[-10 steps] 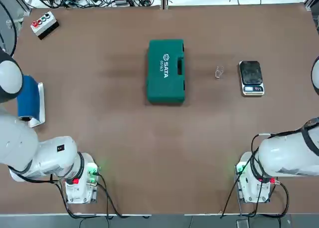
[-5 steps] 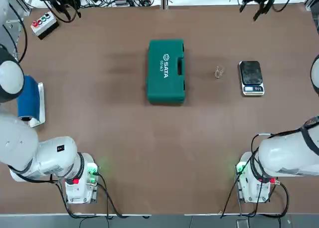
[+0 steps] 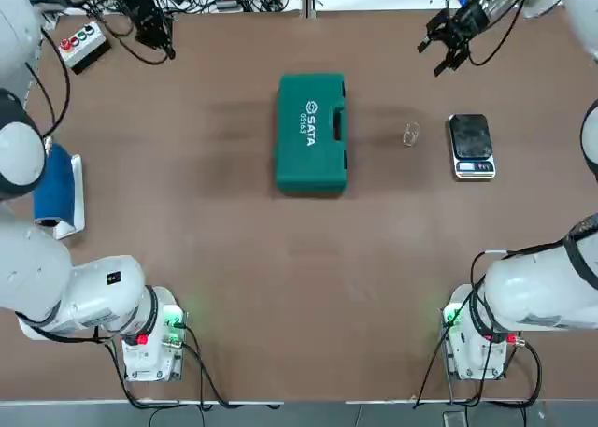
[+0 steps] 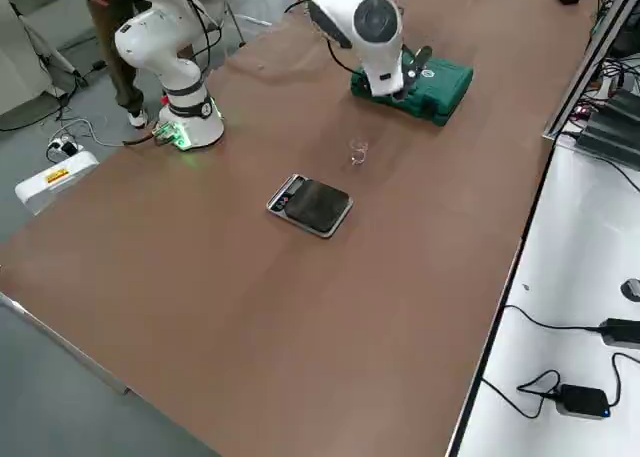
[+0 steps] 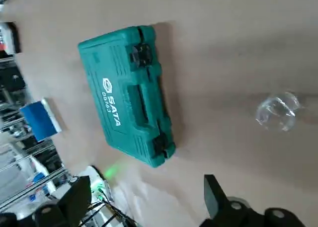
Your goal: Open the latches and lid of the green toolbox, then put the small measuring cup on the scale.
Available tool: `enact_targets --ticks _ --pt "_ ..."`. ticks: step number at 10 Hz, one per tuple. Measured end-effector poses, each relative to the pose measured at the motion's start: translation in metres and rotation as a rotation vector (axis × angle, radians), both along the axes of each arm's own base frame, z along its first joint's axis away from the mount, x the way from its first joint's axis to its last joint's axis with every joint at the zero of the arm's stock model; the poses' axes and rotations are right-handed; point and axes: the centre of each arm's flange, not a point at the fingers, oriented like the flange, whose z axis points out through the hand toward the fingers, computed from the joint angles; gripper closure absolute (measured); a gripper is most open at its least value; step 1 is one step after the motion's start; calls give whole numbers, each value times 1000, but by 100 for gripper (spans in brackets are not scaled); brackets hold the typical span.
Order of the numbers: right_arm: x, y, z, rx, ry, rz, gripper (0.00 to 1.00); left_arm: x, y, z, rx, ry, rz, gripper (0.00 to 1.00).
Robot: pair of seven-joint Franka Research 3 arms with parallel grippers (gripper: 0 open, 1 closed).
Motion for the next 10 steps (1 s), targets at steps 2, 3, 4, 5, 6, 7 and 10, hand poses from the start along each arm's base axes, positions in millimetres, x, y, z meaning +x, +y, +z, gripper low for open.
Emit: enact_targets --ticks 2,3,4,5,6,7,10 --pt "-9 13 -29 71 -75 -4 0 -10 -29 -22 0 -2 -44 99" --pt "-14 31 -43 90 -113 -9 0 -14 -39 -33 2 -8 -55 99" --pt "-21 54 -57 96 -149 -19 0 -17 -43 -46 6 -25 -50 99" --pt "-28 79 -72 101 -181 -34 0 -19 -43 -61 7 -47 -39 99" --pt "-35 101 -92 110 -210 -48 0 -18 -48 -75 -18 -47 -22 99" --pt "-40 119 -117 120 -232 -67 0 -16 -52 -88 -58 -30 1 99" --pt "-56 152 -182 152 -248 -108 0 -12 -64 -97 -106 -40 22 99"
